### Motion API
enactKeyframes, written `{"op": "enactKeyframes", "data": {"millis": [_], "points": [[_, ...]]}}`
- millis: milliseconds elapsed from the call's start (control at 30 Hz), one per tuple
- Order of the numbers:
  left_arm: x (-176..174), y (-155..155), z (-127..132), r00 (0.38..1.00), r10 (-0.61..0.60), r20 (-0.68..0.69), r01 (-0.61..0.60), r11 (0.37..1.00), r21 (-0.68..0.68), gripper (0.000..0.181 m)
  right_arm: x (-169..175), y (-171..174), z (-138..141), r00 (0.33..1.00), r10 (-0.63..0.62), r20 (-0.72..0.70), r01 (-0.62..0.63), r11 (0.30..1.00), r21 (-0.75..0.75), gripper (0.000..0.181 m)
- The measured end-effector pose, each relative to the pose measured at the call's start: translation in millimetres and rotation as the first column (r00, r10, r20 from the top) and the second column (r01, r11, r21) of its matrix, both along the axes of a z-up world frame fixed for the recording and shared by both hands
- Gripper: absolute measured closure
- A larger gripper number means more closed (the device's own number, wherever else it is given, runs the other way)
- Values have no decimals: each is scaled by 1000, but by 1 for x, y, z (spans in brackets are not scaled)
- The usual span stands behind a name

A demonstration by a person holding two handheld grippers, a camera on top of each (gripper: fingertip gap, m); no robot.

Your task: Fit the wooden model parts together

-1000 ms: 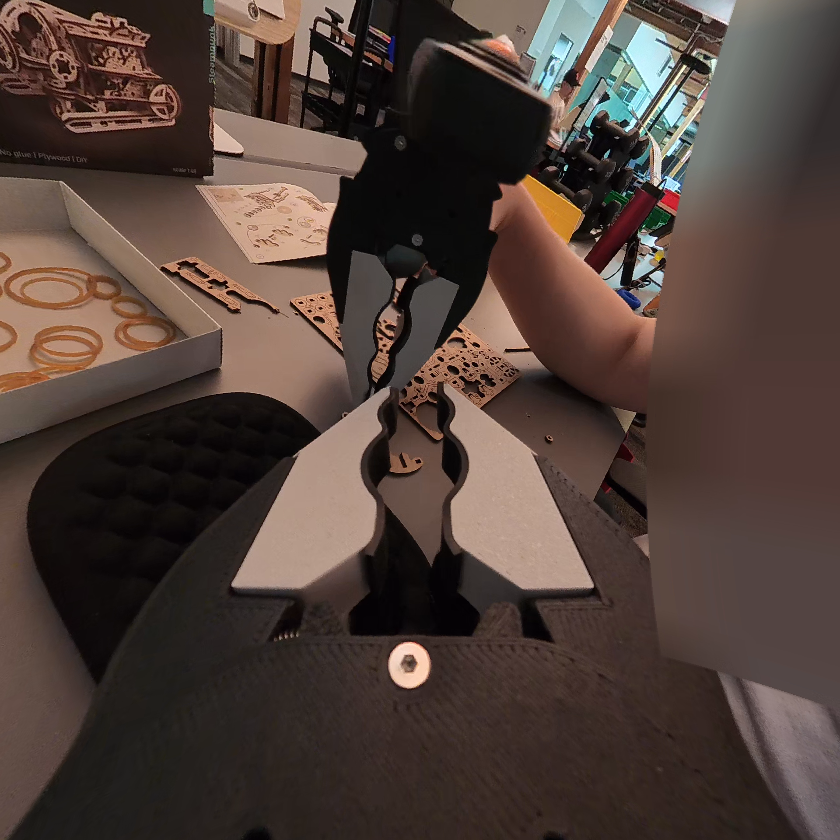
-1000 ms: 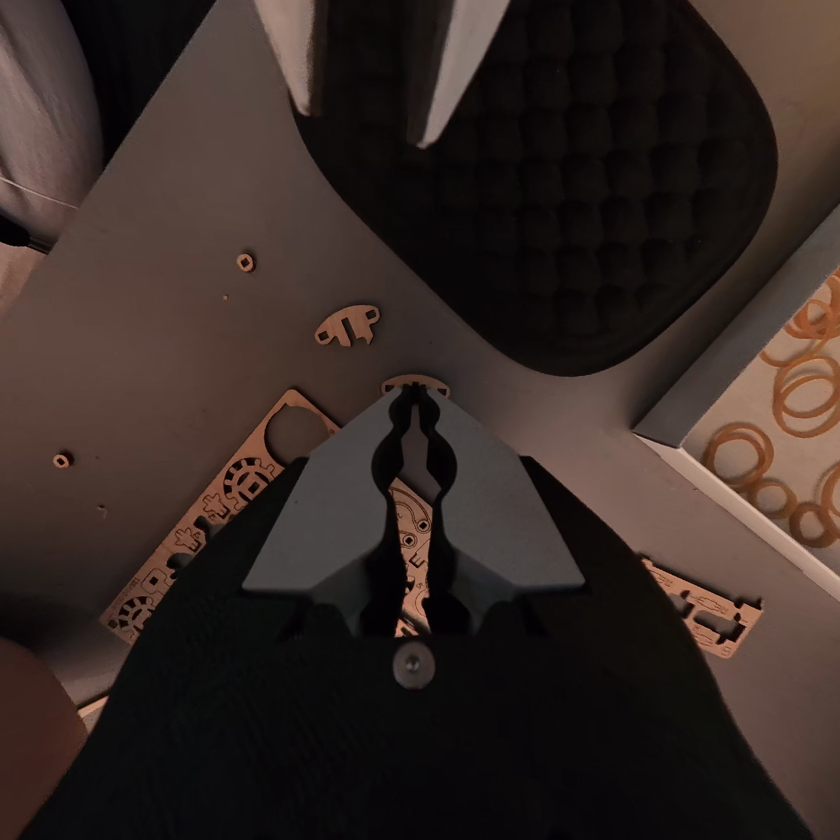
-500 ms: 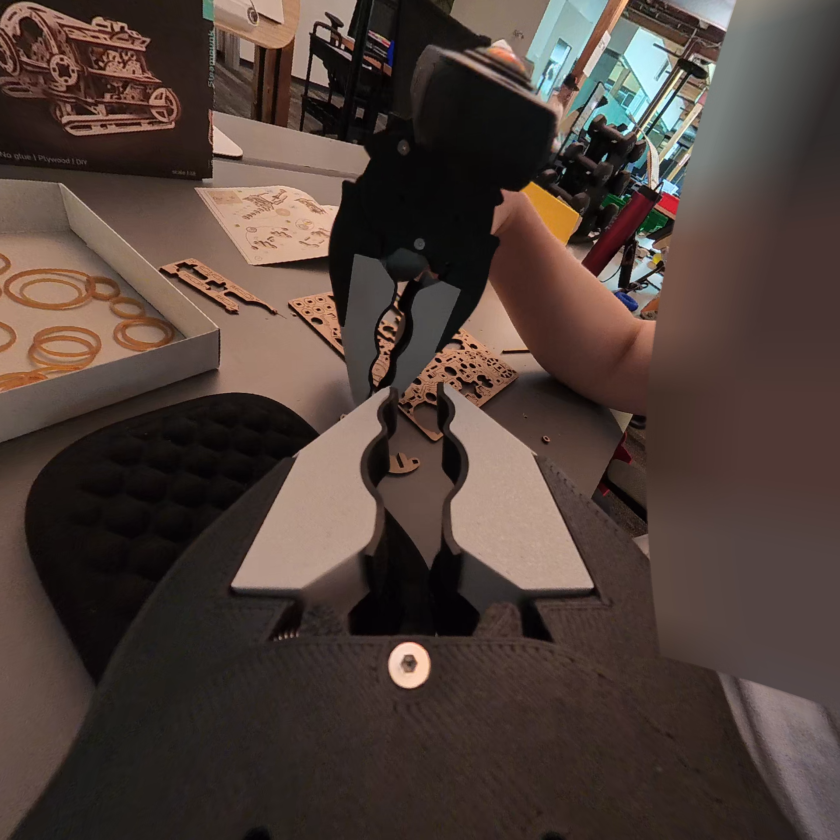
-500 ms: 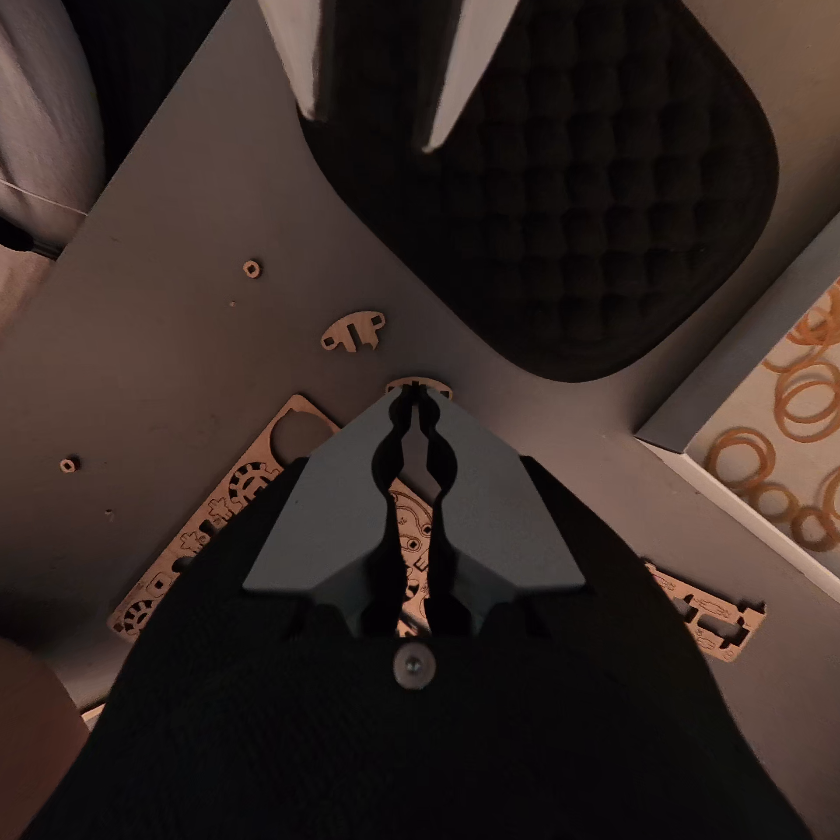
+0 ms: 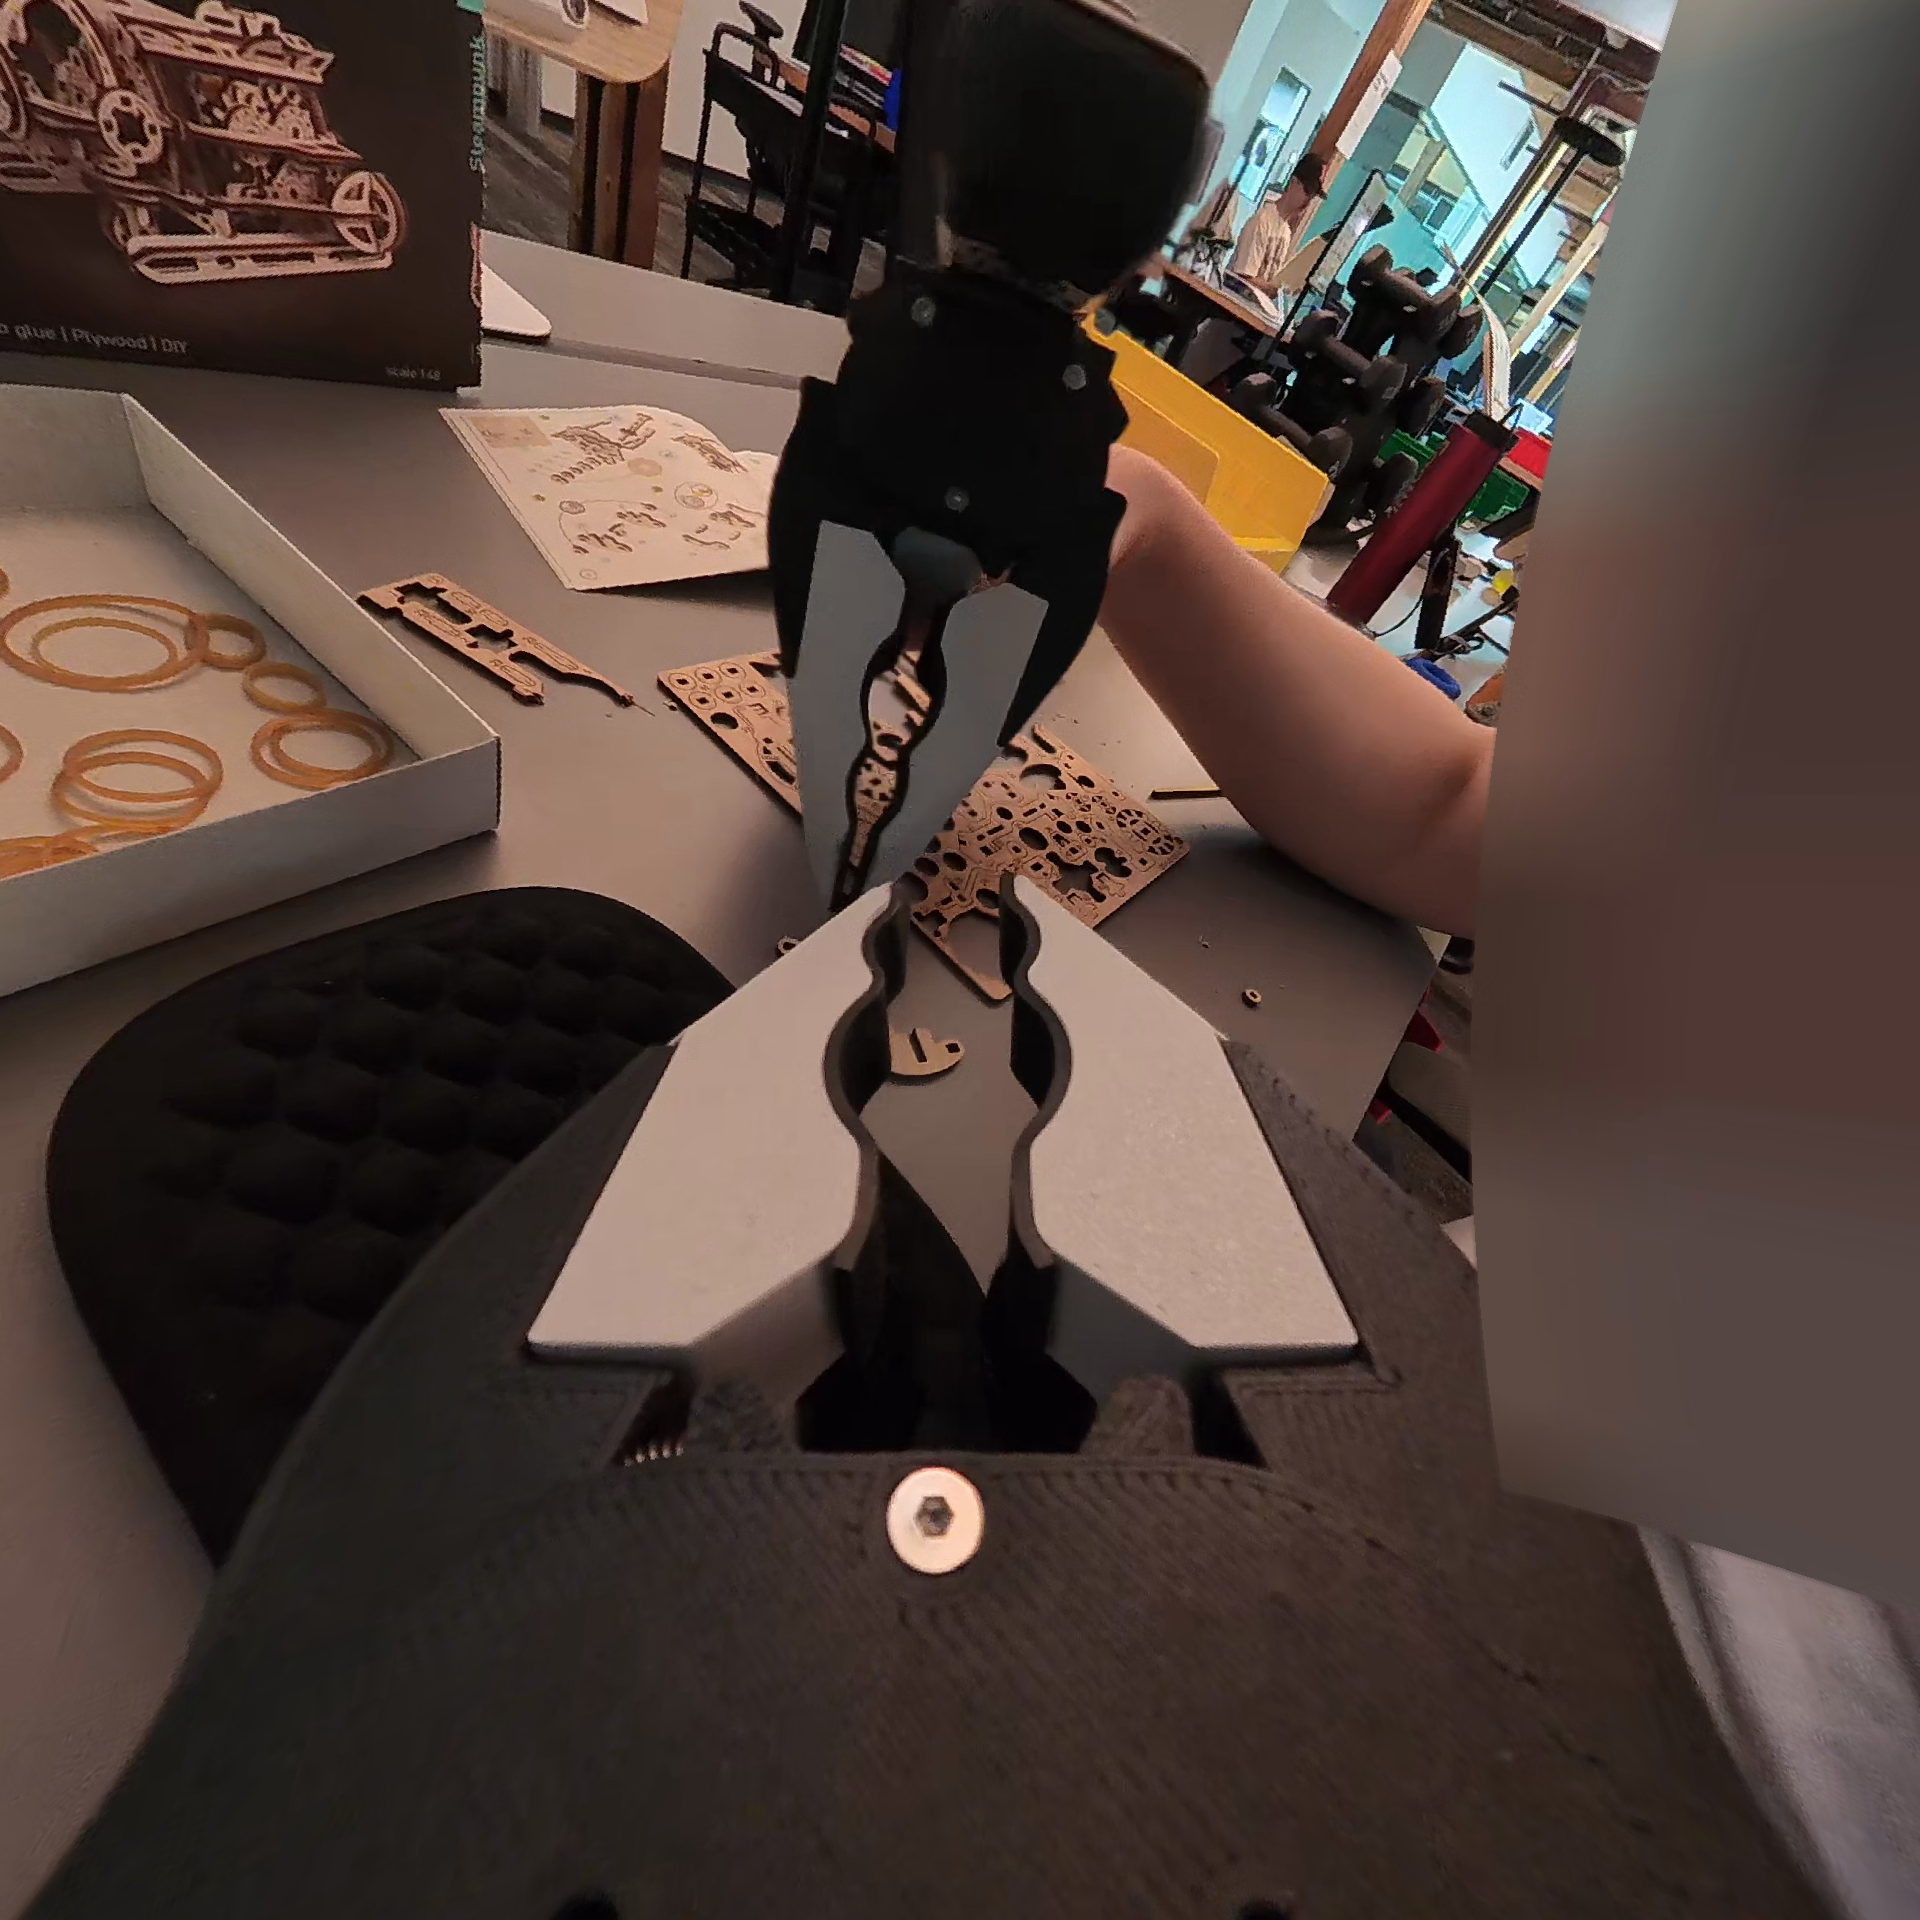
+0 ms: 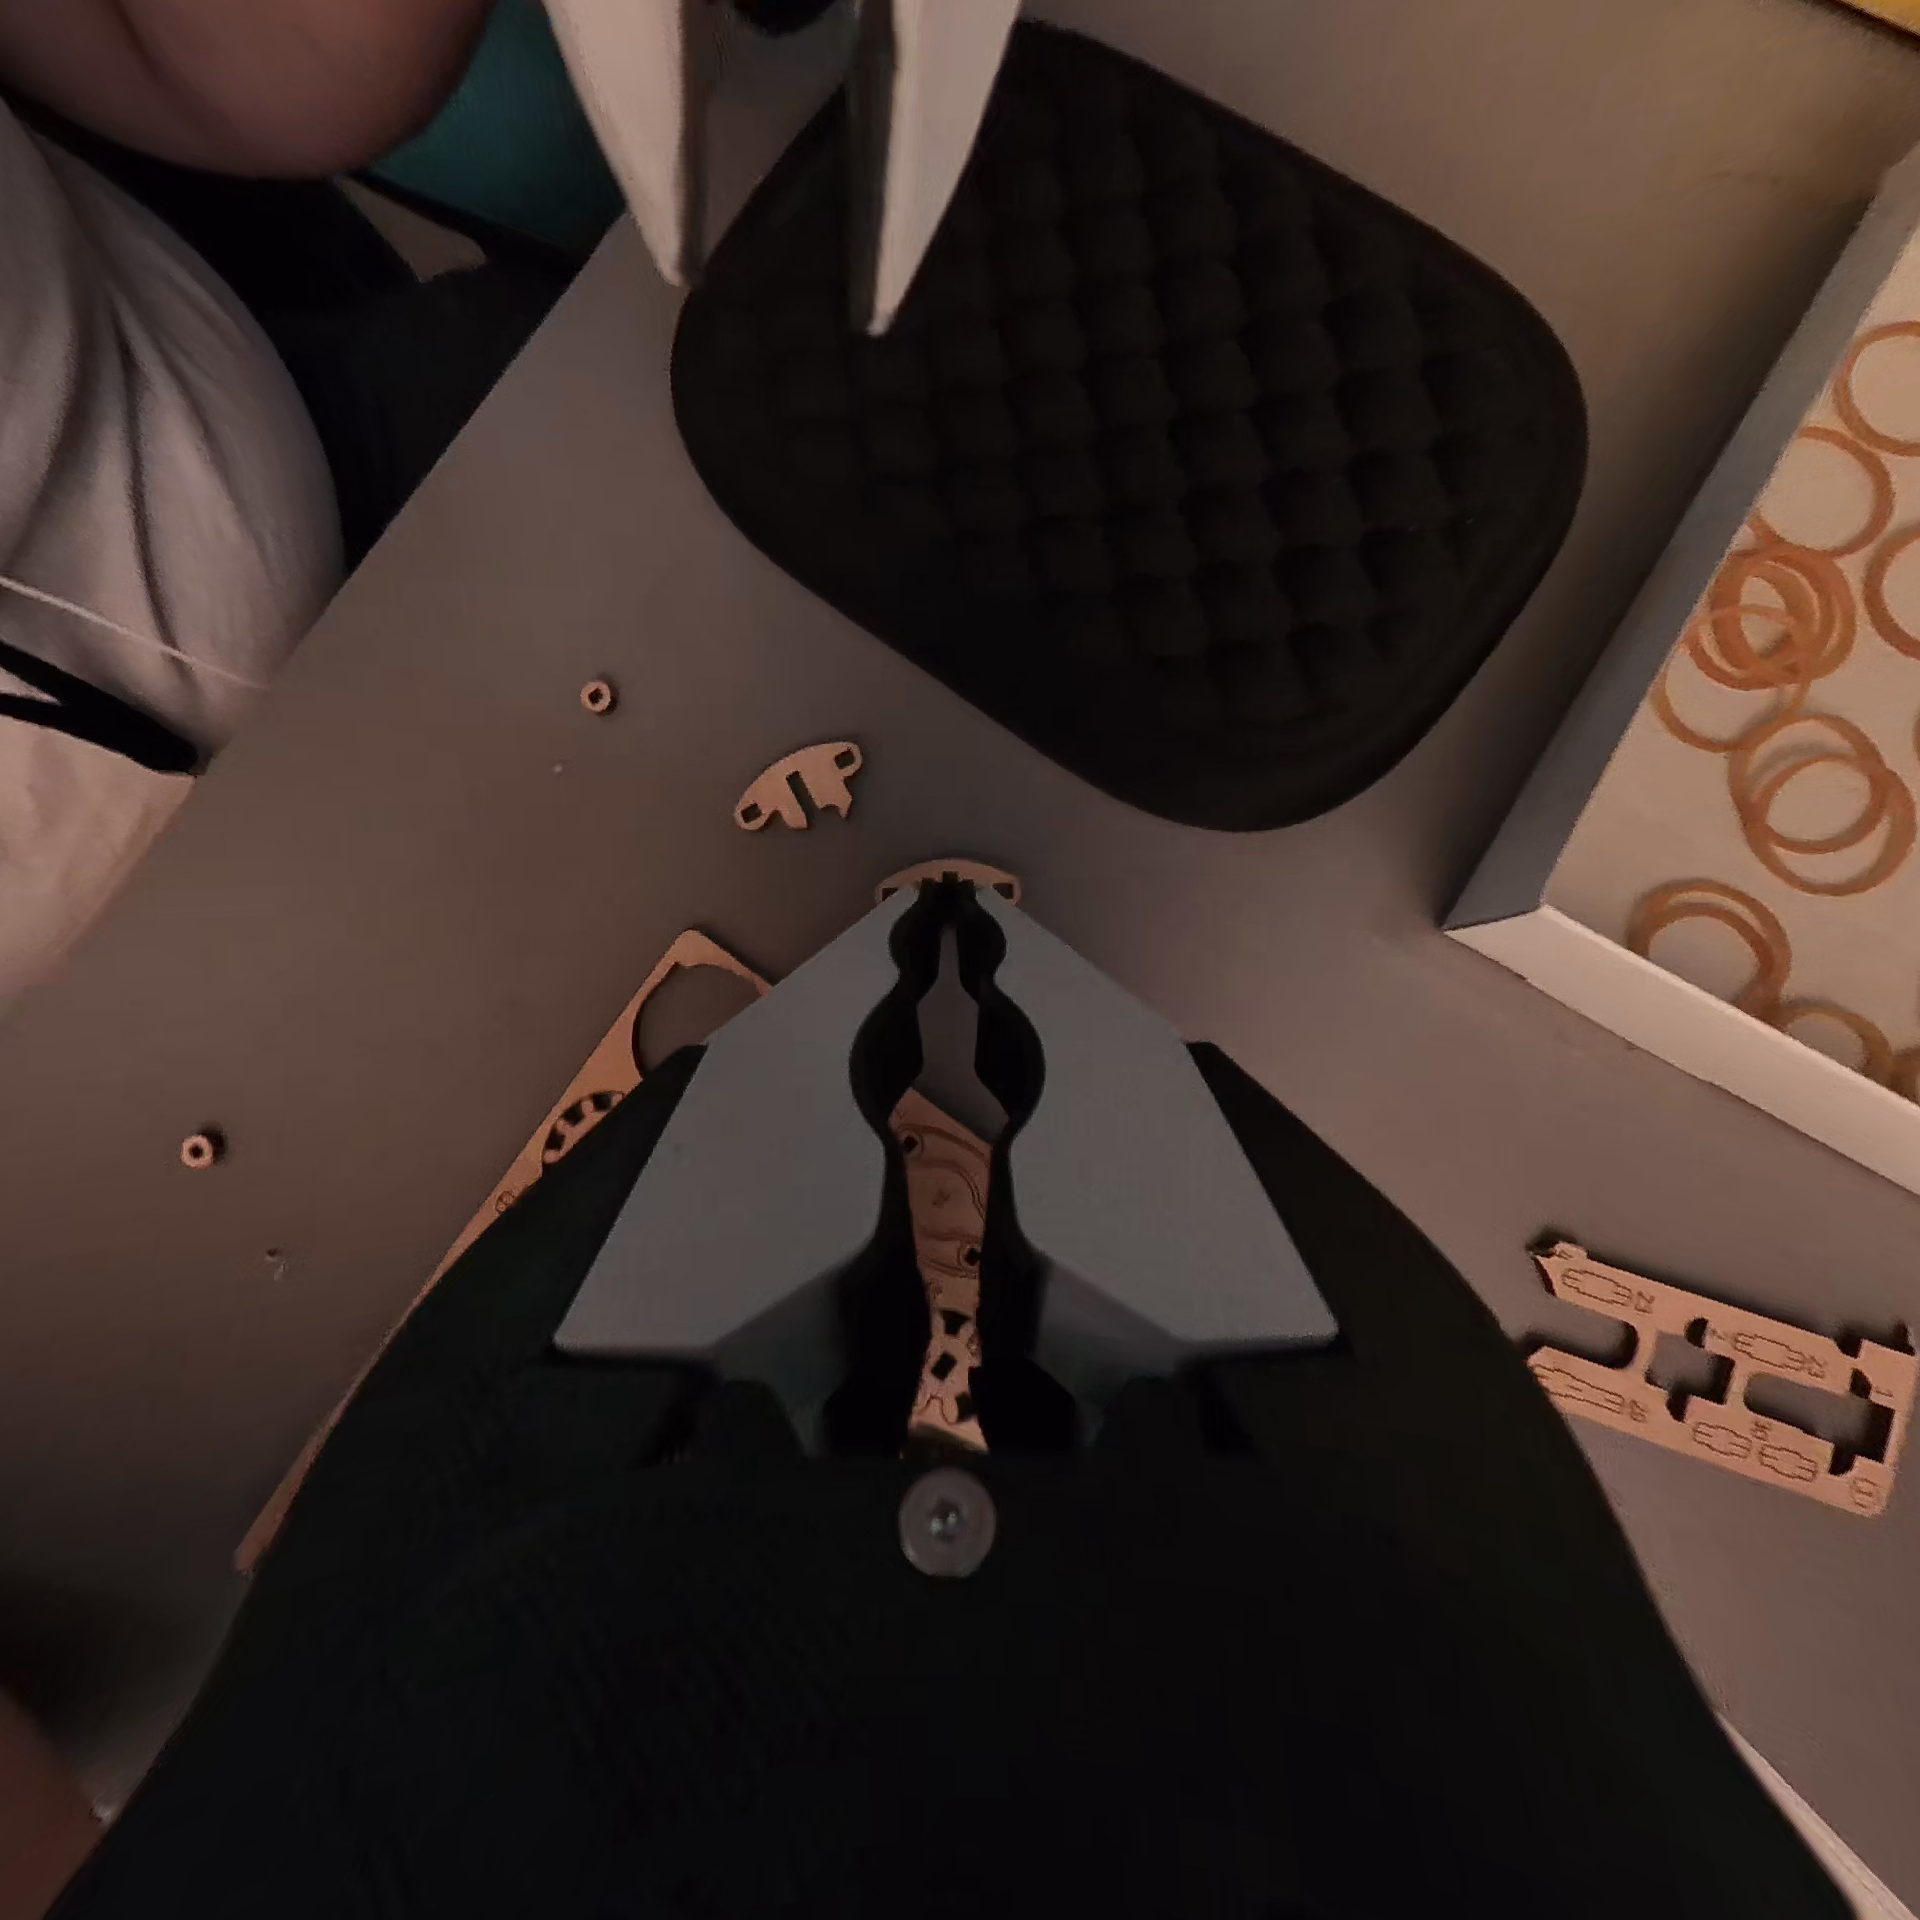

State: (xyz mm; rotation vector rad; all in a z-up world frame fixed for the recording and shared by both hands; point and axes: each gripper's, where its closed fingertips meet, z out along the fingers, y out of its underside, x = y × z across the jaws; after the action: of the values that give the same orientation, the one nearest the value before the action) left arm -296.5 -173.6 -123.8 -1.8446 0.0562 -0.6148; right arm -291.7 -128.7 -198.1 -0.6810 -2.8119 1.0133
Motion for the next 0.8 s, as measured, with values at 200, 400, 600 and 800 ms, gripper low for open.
{"op": "enactKeyframes", "data": {"millis": [200, 400, 600, 800], "points": [[-3, -2, 1, 1000, 10, 2, -10, 1000, 1, 165, 0, 0, -3, 997, -9, 74, 14, 998, -67, 180], [-3, -2, 0, 1000, 9, -3, -9, 1000, -3, 165, 1, 0, -4, 994, 4, 107, 7, 995, -100, 180], [-3, -2, -1, 1000, 10, 3, -10, 1000, -3, 165, 1, -2, -6, 994, 17, 109, -6, 995, -102, 181], [-3, -3, -2, 1000, 9, 1, -9, 1000, -5, 165, 1, -2, -8, 994, 20, 105, -10, 995, -95, 181]]}}
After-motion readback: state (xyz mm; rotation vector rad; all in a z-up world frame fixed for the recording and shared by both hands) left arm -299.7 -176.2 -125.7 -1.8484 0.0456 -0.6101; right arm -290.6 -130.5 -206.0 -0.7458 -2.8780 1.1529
